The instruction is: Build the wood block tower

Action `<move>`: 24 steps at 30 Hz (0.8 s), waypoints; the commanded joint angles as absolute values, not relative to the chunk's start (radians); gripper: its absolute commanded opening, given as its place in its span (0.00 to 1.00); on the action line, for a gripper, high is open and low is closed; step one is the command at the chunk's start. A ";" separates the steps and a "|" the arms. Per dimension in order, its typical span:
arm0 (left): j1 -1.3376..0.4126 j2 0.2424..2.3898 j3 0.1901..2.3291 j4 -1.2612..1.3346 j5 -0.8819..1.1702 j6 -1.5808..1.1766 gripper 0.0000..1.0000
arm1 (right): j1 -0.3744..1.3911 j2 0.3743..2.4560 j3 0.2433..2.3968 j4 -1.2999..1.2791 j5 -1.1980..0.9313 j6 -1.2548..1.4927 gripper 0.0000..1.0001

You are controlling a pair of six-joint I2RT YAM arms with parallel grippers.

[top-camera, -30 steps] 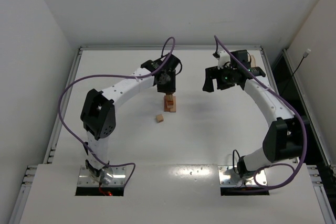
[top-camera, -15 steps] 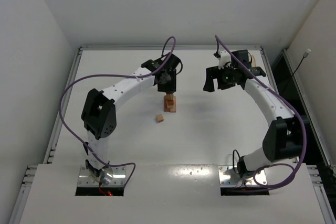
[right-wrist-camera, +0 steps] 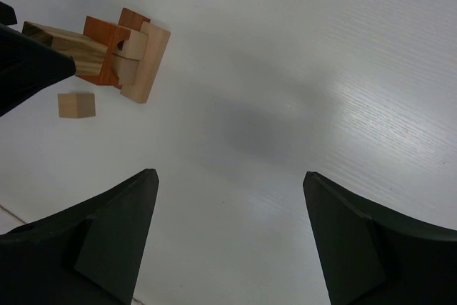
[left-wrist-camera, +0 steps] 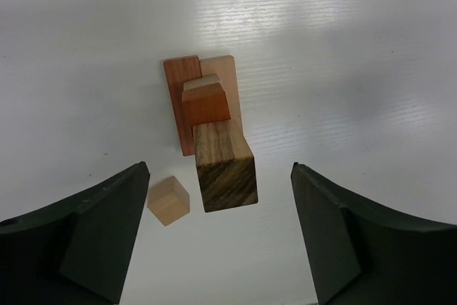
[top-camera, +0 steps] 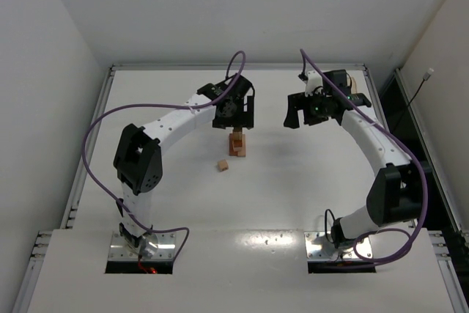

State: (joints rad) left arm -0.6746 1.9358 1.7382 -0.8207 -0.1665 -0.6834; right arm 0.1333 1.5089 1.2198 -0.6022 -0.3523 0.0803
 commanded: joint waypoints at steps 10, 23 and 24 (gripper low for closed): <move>-0.687 1.639 1.734 -0.721 -0.254 -0.559 0.87 | 0.158 1.442 1.137 -0.517 -0.302 0.094 0.62; -0.276 1.331 1.299 -0.756 0.018 -0.270 1.00 | 0.533 1.411 1.197 -0.636 -0.406 -0.171 0.50; -0.264 1.331 1.286 -0.773 0.014 -0.259 1.00 | 0.569 1.402 1.187 -0.656 -0.440 -0.251 0.55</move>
State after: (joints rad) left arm -0.2939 1.3415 1.3411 -0.7242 -0.1001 -0.3809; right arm 0.4698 1.4746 1.1751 -0.5930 -0.3344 -0.0498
